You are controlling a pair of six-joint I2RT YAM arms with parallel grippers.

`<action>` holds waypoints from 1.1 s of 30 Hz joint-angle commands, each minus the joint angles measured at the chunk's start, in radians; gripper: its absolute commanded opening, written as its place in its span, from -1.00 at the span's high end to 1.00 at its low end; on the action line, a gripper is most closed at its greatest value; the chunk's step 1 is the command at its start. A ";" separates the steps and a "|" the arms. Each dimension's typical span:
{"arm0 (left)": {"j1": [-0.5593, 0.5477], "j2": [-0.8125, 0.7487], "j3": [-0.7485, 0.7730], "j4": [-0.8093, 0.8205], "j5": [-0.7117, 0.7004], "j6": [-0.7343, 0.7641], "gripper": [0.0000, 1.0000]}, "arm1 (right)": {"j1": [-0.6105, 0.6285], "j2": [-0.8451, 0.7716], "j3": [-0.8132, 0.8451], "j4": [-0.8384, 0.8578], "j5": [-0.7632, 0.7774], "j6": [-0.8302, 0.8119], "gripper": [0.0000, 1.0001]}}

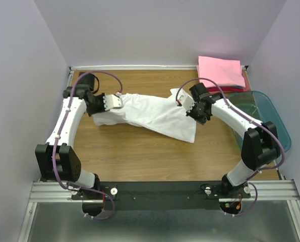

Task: Fold and stack the t-shirts
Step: Flatten the tshirt out

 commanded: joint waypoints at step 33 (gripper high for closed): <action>0.106 0.012 0.006 -0.015 0.089 -0.082 1.00 | 0.440 0.232 0.108 0.001 -0.090 0.356 0.13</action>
